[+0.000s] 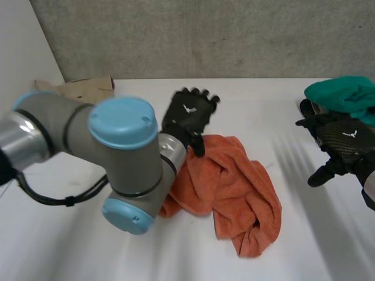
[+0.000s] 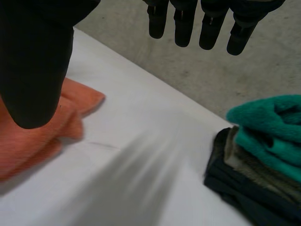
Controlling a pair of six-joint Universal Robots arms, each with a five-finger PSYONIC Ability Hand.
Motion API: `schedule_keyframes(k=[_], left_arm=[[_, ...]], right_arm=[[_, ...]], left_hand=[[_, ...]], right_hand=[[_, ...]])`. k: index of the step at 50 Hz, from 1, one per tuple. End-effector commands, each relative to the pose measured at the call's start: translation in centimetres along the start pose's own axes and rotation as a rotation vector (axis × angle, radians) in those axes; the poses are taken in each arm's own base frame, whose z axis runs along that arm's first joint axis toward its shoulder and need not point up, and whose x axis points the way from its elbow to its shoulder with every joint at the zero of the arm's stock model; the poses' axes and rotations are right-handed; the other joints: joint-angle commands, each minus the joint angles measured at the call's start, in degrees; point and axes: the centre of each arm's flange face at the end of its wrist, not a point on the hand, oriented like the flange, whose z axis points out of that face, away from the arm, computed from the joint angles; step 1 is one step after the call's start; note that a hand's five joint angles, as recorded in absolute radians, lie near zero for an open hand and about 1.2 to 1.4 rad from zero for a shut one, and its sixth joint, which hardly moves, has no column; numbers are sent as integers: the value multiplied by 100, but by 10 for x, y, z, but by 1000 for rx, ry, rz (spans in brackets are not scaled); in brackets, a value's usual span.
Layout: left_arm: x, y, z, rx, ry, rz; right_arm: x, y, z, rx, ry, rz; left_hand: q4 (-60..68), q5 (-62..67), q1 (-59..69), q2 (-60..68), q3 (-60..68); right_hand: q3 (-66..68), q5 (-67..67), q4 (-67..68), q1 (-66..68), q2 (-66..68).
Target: Fold the laundry.
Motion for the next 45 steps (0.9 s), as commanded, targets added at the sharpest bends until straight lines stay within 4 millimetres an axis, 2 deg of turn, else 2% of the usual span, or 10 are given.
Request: schedule_keyframes(k=[1, 7, 11, 19, 28, 37, 40, 41, 43, 45], left_arm=[[-25, -18, -40, -43, -50, -53], [-45, 27, -68, -254, -76, -62], [-46, 53, -79, -348, -68, -66], [-46, 93, -61, -410, 43, -166], [-40, 109, -29, -391, 85, -212], [-40, 124, -13, -392, 28, -180], [-45, 128, -7, -383, -48, -162], [-46, 130, -6, -383, -66, -157], [-48, 128, -5, -373, -111, -137], [-48, 122, -4, -359, -133, -123]], right_arm=[[-35, -6, -28, -76, -126, 31], [-84, 0, -52, -120, -310, 11], [-107, 9, -59, -132, -367, -38], [-144, 41, -63, -127, -406, -217], [-152, 60, -44, -85, -343, -331], [-159, 72, -20, -33, -318, -357], [-157, 74, -11, -4, -290, -388], [-155, 72, -7, 22, -263, -406], [-154, 69, -4, 41, -241, -415], [-151, 65, 0, 54, -212, -430]], left_hand=[[31, 16, -7, -22, -32], [586, 571, 548, 532, 522], [855, 840, 818, 802, 792], [1545, 1530, 1507, 1492, 1481], [2687, 2672, 2649, 2634, 2623], [4318, 4304, 4281, 4265, 4255], [5746, 5731, 5708, 5693, 5683], [6350, 6335, 6313, 6297, 6287], [6724, 6709, 6687, 6671, 6661], [6724, 6709, 6687, 6671, 6661]], right_hand=[[-205, -241, -203, -298, -231], [-205, -241, -203, -298, -231], [1211, 1176, 1213, 1118, 1186], [1754, 1719, 1756, 1661, 1729], [1754, 1719, 1756, 1661, 1729], [2426, 2390, 2428, 2333, 2401], [4272, 4236, 4273, 4179, 4246], [6059, 6024, 6061, 5966, 6034], [6792, 6757, 6794, 6699, 6767], [6795, 6759, 6797, 6702, 6769]])
